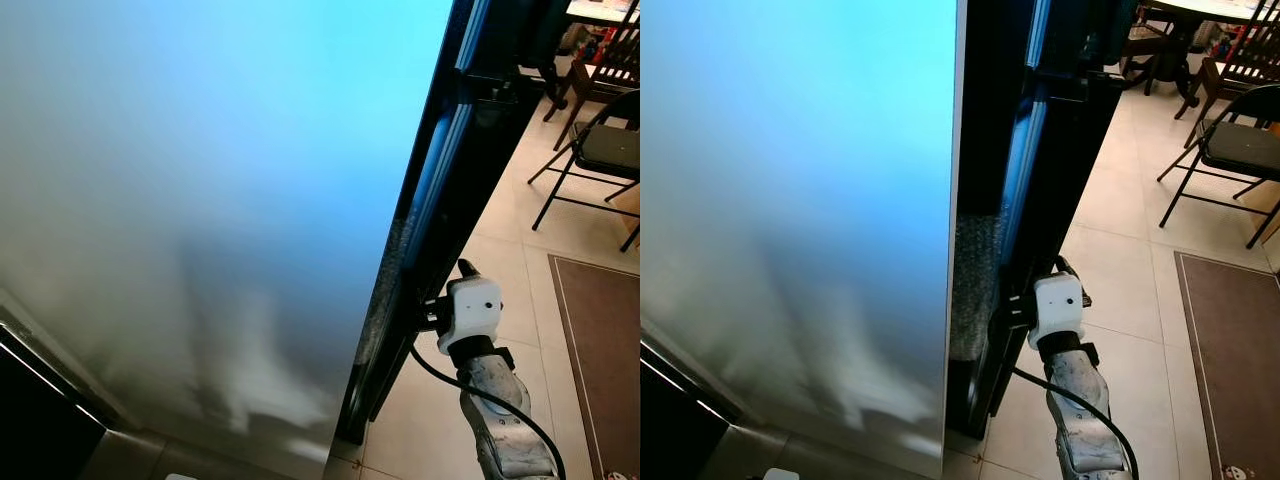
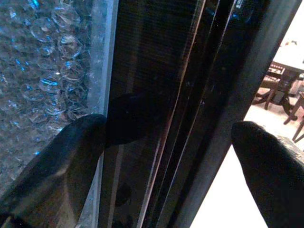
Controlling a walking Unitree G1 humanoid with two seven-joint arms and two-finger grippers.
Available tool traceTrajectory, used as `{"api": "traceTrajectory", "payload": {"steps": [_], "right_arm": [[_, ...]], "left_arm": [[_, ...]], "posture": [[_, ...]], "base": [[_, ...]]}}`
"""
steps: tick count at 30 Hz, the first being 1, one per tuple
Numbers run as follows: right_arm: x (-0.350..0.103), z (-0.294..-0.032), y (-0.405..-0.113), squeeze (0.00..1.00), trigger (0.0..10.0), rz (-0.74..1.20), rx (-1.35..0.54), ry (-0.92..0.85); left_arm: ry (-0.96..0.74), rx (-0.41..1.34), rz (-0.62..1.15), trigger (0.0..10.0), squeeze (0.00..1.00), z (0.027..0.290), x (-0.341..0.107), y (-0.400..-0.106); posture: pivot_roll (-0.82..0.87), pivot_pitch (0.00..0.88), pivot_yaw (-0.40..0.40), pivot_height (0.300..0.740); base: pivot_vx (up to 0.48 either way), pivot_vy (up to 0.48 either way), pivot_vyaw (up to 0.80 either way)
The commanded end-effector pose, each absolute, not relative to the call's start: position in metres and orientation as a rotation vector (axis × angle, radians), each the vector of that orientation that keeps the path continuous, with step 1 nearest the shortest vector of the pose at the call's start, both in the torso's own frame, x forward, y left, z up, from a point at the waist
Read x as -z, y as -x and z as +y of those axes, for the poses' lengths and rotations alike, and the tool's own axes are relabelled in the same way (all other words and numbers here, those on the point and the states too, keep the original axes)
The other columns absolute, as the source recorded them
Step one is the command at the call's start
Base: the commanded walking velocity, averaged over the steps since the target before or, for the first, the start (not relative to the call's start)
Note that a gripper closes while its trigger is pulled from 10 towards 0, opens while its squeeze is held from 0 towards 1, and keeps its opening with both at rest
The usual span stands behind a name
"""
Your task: Restocking fridge
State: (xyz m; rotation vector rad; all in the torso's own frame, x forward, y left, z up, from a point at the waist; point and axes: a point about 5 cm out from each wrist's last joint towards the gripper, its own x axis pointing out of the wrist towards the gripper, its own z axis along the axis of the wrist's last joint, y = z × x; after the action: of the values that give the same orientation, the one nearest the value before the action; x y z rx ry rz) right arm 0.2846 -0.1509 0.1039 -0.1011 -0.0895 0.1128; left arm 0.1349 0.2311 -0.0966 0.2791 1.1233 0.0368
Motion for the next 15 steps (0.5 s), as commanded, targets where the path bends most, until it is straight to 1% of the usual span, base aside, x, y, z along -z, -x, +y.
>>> {"api": "traceTrajectory", "payload": {"steps": [1,4,10,12,15], "right_arm": [[-0.105,-0.167,-0.286,0.00,10.0,-0.095,-0.030,0.077],[-0.107,-0.174,-0.285,0.00,10.0,-0.101,0.014,0.061],[-0.104,-0.190,-0.278,0.00,10.0,-0.092,0.083,0.084],[-0.104,-0.201,-0.272,0.00,10.0,-0.092,0.126,0.095],[-0.103,-0.210,-0.267,0.00,10.0,-0.084,0.155,0.108]], "left_arm": [[-0.271,-0.040,1.139,10.0,0.00,0.230,0.098,-0.130],[-0.271,-0.038,1.139,10.0,0.00,0.230,0.099,-0.130],[-0.274,-0.034,1.140,10.0,0.00,0.230,0.099,-0.130],[-0.276,-0.032,1.140,10.0,0.00,0.230,0.099,-0.130],[-0.279,-0.031,1.140,10.0,0.00,0.230,0.098,-0.130]], "posture": [[0.01,0.000,-0.066,0.740],[0.01,0.000,-0.064,0.740],[0.00,0.000,-0.064,0.740],[0.00,0.000,-0.063,0.740],[0.00,0.000,-0.062,0.740]], "base": [[0.000,0.000,0.00],[0.000,0.000,0.00],[0.000,0.000,0.00],[0.000,0.000,0.00],[0.000,0.000,0.00]]}}
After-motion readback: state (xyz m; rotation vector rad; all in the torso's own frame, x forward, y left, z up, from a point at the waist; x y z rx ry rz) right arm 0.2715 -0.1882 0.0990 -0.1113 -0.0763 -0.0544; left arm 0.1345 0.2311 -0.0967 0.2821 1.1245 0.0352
